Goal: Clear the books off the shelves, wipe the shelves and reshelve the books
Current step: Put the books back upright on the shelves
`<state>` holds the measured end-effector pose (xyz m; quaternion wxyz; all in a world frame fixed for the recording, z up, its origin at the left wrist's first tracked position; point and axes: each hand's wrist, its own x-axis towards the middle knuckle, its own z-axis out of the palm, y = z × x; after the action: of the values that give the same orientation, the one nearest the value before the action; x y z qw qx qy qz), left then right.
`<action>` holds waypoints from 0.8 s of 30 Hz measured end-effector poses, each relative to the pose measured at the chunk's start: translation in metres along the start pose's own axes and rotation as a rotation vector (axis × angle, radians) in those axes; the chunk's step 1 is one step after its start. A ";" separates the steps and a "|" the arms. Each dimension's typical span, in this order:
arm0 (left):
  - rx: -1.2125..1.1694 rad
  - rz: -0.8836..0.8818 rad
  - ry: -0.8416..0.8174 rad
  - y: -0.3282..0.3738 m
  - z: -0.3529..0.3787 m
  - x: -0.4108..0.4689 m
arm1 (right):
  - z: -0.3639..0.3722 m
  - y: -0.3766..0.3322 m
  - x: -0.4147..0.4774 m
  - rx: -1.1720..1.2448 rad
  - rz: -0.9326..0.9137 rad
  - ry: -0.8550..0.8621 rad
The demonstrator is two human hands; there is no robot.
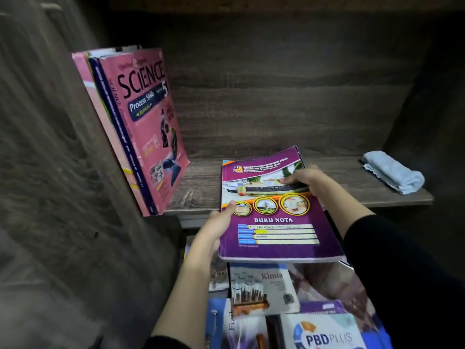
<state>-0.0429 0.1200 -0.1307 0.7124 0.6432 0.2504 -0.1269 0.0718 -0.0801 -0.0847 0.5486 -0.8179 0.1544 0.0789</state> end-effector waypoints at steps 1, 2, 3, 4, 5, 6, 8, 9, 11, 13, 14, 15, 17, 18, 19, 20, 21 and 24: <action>0.002 0.010 0.004 0.001 0.000 0.001 | 0.001 0.003 0.003 -0.043 -0.002 0.015; -0.002 0.019 0.006 0.002 0.000 0.001 | 0.002 0.005 0.005 -0.093 0.005 0.030; -0.008 0.020 0.008 0.002 0.001 0.001 | 0.003 0.009 0.005 -0.165 0.008 0.049; -0.016 0.018 0.009 0.002 0.001 0.000 | 0.005 0.012 0.005 -0.265 -0.008 0.085; -0.026 0.015 0.009 0.001 0.002 0.000 | 0.006 0.015 0.002 -0.379 -0.041 0.139; -0.034 0.015 0.012 0.000 0.003 -0.002 | 0.008 0.018 -0.003 -0.491 -0.087 0.208; -0.030 0.015 0.017 -0.002 0.003 -0.005 | 0.012 0.020 -0.018 -0.641 -0.209 0.327; -0.031 0.012 0.013 -0.003 0.003 -0.007 | 0.013 0.020 -0.028 -0.647 -0.278 0.341; -0.037 0.006 0.004 -0.003 0.001 -0.009 | 0.014 0.021 -0.049 -0.540 -0.434 0.249; -0.054 -0.003 -0.005 -0.004 0.000 -0.010 | 0.014 0.027 -0.080 -0.426 -0.593 0.058; -0.073 0.000 -0.012 -0.005 0.001 -0.011 | 0.013 0.032 -0.099 -0.422 -0.674 -0.016; -0.095 0.009 -0.019 -0.006 0.002 -0.012 | 0.013 0.038 -0.116 -0.450 -0.742 -0.059; -0.111 0.029 -0.025 -0.007 0.005 -0.013 | 0.016 0.055 -0.142 -0.601 -0.839 -0.056; -0.102 0.038 -0.027 -0.008 0.006 -0.015 | 0.018 0.065 -0.147 -0.732 -0.872 -0.044; -0.085 0.044 -0.026 -0.008 0.006 -0.015 | 0.021 0.072 -0.148 -0.876 -0.886 -0.038; -0.064 0.047 -0.020 -0.008 0.006 -0.016 | 0.023 0.078 -0.147 -0.987 -0.874 -0.034; -0.050 0.050 -0.007 -0.009 0.007 -0.015 | 0.024 0.082 -0.144 -1.034 -0.847 -0.034; -0.061 0.075 0.033 -0.008 0.009 -0.015 | 0.030 0.093 -0.142 -0.973 -0.927 0.061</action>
<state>-0.0579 0.1082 -0.1289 0.7318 0.6320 0.2416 -0.0818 -0.0921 -0.0611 -0.1350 0.0900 -0.9555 -0.2502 -0.1274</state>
